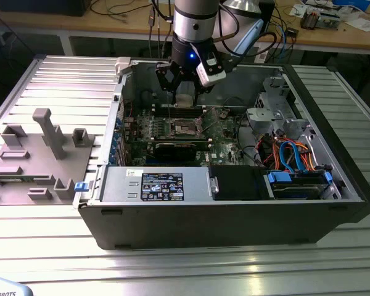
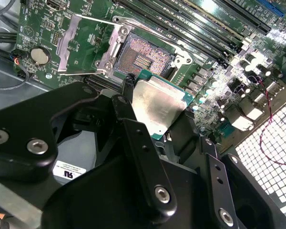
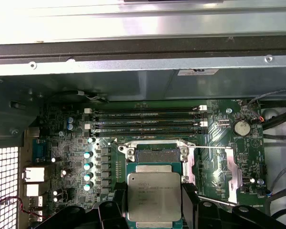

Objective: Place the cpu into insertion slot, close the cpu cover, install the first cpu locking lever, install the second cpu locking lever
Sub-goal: 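Place the cpu into insertion slot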

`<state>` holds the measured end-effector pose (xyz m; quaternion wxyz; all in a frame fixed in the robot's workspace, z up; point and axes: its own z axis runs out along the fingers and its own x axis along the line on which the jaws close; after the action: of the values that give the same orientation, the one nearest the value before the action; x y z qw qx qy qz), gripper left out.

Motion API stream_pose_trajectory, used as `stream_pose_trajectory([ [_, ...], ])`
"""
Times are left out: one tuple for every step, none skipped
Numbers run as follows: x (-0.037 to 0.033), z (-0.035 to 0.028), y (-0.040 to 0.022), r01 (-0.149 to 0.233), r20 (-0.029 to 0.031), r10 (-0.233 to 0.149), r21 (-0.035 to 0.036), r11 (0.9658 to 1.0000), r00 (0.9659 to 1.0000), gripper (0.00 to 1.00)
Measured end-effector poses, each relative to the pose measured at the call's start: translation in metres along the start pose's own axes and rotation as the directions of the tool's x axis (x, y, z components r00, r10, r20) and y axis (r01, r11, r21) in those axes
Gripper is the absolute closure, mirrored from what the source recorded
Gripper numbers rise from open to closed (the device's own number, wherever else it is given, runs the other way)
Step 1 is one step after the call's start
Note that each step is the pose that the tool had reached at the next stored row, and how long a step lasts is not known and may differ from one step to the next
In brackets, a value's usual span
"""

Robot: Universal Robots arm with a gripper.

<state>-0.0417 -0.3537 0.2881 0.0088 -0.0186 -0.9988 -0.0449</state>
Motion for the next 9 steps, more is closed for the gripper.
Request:
stream_pose_trajectory([
  [0.0000,0.0001,0.0000,-0.006,0.0005,0.006,-0.0001,1.0000,1.0000,0.45],
  [0.0000,0.0001,-0.0001,-0.011,0.0009,0.011,-0.0001,0.9999,0.9999,0.45],
  [0.0000,0.0001,-0.0002,-0.020,0.0017,0.020,0.0000,0.9998,0.9998,0.45],
  [0.0000,0.0002,-0.0002,-0.031,0.0027,0.031,-0.0001,0.9995,0.9995,0.45],
  [0.0000,0.0002,-0.0003,-0.037,0.0032,0.037,0.0000,0.9993,0.9993,0.45],
  [0.0000,0.0002,-0.0004,-0.042,0.0038,0.042,0.0000,0.9991,0.9991,0.45],
  [0.0000,0.0003,-0.0005,-0.054,0.0047,0.054,0.0002,0.9986,0.9986,0.45],
  [0.0000,0.0003,-0.0005,-0.060,0.0053,0.060,0.0002,0.9982,0.9982,0.45],
  [0.0000,0.0004,-0.0006,-0.066,0.0059,0.066,0.0001,0.9978,0.9978,0.45],
])
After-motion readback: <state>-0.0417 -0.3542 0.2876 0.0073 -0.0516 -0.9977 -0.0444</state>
